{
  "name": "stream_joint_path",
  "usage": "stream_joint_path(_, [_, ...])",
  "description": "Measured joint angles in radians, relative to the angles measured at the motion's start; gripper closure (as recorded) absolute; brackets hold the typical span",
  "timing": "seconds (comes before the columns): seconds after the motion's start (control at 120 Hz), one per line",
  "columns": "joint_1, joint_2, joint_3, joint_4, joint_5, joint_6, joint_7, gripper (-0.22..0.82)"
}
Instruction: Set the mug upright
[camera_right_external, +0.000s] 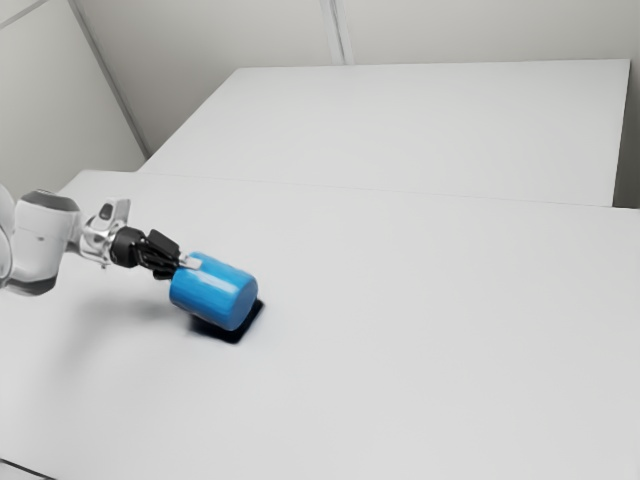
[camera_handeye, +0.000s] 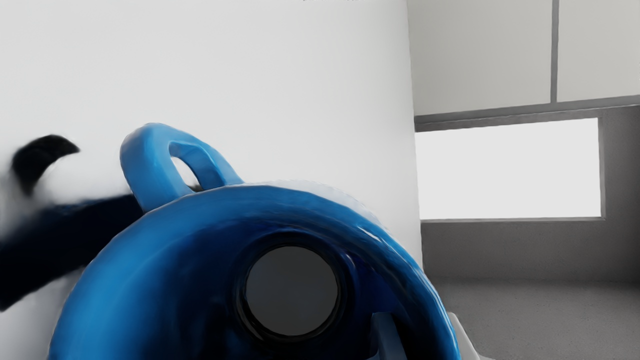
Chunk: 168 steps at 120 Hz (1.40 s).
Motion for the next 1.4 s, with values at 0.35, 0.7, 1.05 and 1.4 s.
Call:
stream_joint_path(0.35, [-0.137,-0.281,-0.031,-0.021,0.292,0.147,-0.051,0.78])
stream_joint_path(0.7, [-0.185,-0.356,-0.213,-0.045,0.885,0.472,-0.293,0.79])
stream_joint_path(1.05, [-0.209,-0.361,-0.267,-0.221,1.041,0.808,-0.526,0.79])
stream_joint_path(1.4, [-0.168,-0.35,-0.272,-0.265,1.034,0.907,-0.66,0.31])
